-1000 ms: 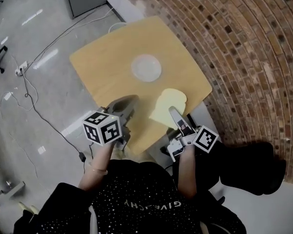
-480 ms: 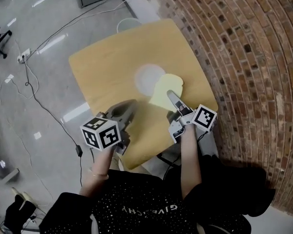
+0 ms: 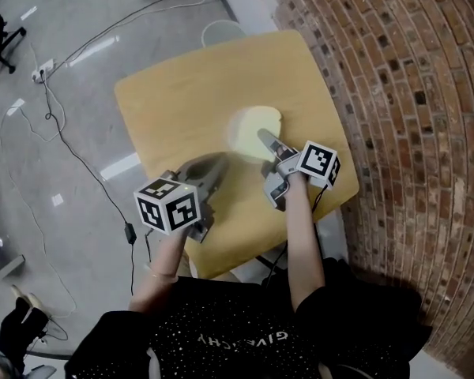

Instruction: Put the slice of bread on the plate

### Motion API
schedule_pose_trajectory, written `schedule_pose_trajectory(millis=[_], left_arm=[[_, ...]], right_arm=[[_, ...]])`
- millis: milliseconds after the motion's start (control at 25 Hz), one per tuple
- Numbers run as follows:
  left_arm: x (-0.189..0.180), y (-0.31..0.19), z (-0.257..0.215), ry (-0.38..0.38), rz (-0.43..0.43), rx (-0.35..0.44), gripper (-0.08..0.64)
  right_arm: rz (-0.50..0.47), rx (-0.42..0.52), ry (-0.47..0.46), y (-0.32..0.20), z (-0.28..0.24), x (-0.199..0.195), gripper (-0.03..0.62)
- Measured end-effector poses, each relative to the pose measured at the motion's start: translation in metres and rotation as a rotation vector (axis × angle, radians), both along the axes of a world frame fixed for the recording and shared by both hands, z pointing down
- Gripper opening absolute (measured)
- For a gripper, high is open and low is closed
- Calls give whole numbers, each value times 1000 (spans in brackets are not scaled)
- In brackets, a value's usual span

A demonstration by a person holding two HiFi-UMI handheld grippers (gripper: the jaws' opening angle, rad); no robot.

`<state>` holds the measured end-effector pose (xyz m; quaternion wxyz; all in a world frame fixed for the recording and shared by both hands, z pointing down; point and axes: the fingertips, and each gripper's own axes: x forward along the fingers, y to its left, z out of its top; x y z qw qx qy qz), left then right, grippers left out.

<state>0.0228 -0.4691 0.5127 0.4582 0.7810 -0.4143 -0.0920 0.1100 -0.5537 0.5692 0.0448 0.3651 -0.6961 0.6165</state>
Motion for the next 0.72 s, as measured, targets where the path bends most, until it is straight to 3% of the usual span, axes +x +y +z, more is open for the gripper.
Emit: schedule_pose_trajectory(millis=[200, 280, 360, 400, 560, 720], left_arm=[[-2, 2, 5, 1, -8, -19, 11], [-1, 2, 5, 4, -6, -24, 11], [1, 3, 4, 7, -2, -25, 11], [2, 3, 3, 8, 2, -23, 11], [3, 3, 2, 5, 7, -20, 11], [4, 9, 0, -2, 9, -19, 11]], right_arm=[[-19, -38, 73, -4, 12, -2, 94], [-30, -47, 149, -4, 18, 2, 99], [-46, -28, 260, -4, 22, 9, 164], [-51, -13, 307, -4, 23, 11, 228], [-58, 39, 405, -5, 23, 17, 395], [-12, 96, 472, -2, 15, 35, 453]])
